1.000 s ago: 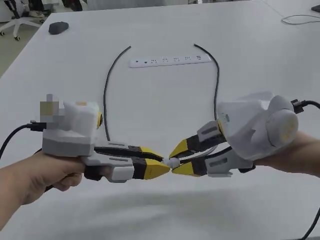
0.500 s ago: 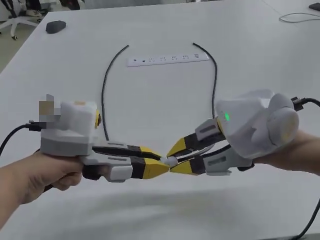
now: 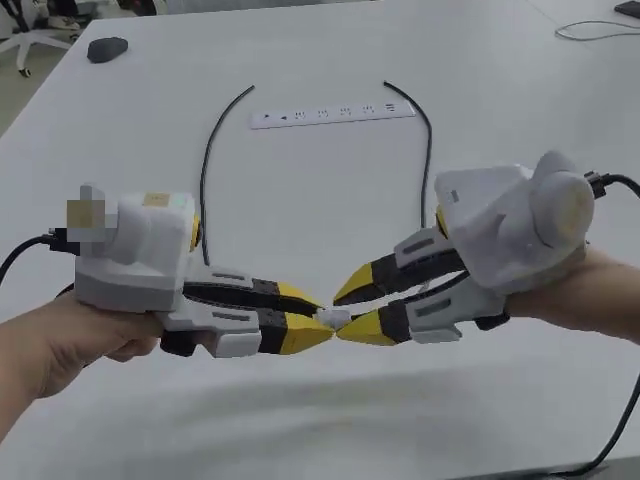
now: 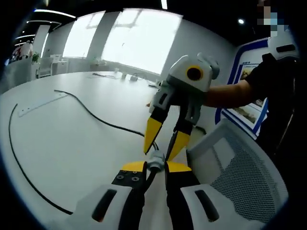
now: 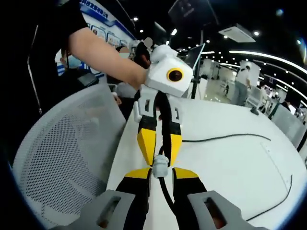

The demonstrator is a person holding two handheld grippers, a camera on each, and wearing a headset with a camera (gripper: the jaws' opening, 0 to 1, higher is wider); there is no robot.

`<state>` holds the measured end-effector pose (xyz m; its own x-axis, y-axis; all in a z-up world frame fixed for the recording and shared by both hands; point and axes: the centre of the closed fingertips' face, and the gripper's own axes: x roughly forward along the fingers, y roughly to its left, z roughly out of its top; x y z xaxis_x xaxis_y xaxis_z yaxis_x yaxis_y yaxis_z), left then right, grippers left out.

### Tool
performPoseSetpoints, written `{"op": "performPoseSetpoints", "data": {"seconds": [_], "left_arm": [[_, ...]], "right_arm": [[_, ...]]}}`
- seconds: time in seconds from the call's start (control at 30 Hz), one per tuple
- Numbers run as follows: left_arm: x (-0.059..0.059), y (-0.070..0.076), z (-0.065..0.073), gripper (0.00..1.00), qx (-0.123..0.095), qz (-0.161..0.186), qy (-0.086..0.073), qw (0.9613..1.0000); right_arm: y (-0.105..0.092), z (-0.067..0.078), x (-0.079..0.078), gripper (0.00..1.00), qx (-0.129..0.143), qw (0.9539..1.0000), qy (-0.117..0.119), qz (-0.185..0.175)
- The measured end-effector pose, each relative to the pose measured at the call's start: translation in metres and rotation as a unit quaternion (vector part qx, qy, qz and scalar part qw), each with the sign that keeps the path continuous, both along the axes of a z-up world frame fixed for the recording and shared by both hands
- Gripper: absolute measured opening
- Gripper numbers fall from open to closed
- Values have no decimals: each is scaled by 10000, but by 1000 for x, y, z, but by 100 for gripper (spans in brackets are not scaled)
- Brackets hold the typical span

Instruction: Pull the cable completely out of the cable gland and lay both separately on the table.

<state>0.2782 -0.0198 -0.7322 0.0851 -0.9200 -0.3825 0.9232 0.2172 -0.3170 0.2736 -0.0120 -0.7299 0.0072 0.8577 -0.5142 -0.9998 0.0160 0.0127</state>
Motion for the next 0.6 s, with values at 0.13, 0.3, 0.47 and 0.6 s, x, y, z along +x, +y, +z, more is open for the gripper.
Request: {"op": "performPoseSetpoints", "data": {"seconds": [0.13,0.3,0.47,0.6], "left_arm": [[0,0,0,15,19,-41,-194,9998],[3,0,3,15,15,-56,-419,9991],[3,0,3,15,58,-73,-563,9984],[2,1,3,15,76,-84,-592,9982]], "right_arm": [[-2,2,2,12,133,9992,350,-129],[0,-1,-1,16,252,9943,1000,-285],[2,-2,1,11,393,9894,1330,-420],[3,-3,-1,9,404,9882,1410,-443]]}}
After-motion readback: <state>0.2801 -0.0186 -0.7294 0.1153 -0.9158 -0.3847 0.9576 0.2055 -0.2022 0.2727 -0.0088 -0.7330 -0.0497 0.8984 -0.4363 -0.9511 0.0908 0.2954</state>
